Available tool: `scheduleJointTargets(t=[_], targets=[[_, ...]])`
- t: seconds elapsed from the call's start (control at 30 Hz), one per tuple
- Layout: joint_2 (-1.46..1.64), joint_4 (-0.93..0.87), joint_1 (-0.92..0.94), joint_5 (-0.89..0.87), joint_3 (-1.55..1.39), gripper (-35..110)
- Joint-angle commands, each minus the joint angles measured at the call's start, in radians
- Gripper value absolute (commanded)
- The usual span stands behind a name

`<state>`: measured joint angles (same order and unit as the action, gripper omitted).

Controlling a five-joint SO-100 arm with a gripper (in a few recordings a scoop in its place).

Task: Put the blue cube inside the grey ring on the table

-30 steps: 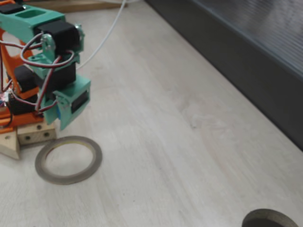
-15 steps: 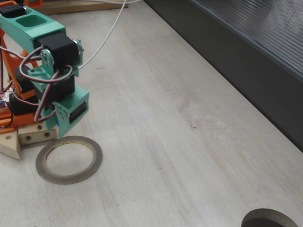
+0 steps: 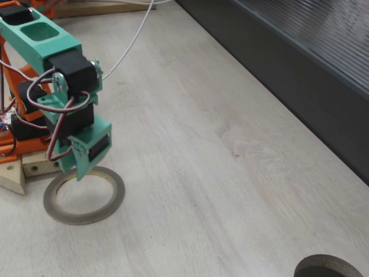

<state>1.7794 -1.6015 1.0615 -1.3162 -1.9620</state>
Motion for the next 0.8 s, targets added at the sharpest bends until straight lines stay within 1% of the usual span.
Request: scheduleJointTargets(t=[0.0,0.57,0.77], targets=[[0.028,0.038,0.006,-0.006,-0.04,0],[0.026,0.051,0.008,-0.011,-0.071,0],[0.028,0.115,0.008,-0.011,-0.15,0]])
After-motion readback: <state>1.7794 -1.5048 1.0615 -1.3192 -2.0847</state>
